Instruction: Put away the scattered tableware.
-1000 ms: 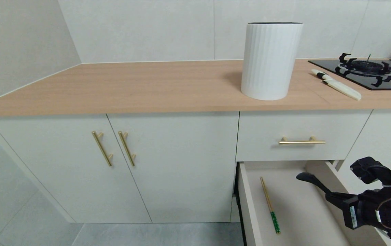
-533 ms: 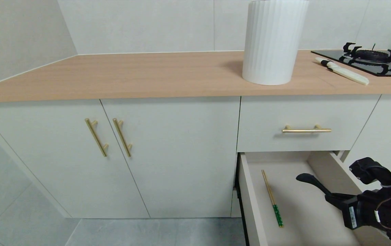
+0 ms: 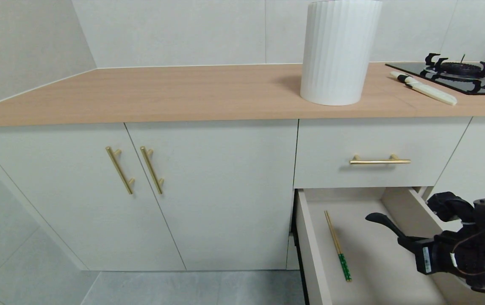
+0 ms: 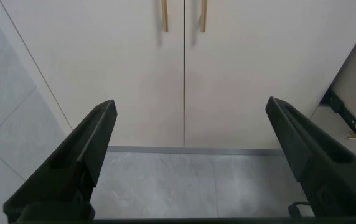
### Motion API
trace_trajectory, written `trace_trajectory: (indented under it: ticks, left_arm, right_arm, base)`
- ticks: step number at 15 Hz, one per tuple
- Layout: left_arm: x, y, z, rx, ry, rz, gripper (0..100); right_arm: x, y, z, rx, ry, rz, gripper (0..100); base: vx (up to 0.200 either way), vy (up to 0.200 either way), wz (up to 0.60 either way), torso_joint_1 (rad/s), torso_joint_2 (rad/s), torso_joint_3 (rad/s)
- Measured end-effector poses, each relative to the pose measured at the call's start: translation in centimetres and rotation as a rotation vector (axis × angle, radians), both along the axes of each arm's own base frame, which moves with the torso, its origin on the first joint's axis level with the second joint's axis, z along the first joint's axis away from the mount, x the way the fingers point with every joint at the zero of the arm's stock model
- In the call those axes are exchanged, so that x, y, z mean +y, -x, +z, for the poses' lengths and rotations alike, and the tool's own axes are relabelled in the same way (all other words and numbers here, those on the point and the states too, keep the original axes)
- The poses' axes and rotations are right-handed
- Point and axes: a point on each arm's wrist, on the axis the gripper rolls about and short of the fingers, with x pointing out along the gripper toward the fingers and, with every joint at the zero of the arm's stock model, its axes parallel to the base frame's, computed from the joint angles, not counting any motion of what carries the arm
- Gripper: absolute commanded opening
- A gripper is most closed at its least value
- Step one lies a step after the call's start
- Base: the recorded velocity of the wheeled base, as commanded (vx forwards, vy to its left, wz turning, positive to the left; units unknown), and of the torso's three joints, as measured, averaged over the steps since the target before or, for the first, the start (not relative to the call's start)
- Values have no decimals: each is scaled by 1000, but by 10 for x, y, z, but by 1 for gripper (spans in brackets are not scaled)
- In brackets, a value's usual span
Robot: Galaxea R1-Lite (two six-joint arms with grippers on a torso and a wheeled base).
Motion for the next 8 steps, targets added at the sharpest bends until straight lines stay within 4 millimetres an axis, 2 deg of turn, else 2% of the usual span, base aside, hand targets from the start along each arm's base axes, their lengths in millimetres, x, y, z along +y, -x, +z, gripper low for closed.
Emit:
trace_trajectory:
  ticks: [4,8]
  left_arm:
    - [0,0,0,0,0,1,100]
    - [0,0,0,0,0,0,100]
  right_arm:
    - [9,-30,-19,27,-17,-73,0]
    - [16,-63,-63,-16,6,-131,0]
  base:
    - [0,0,0,0,0,0]
    - [0,0,0,0,0,0]
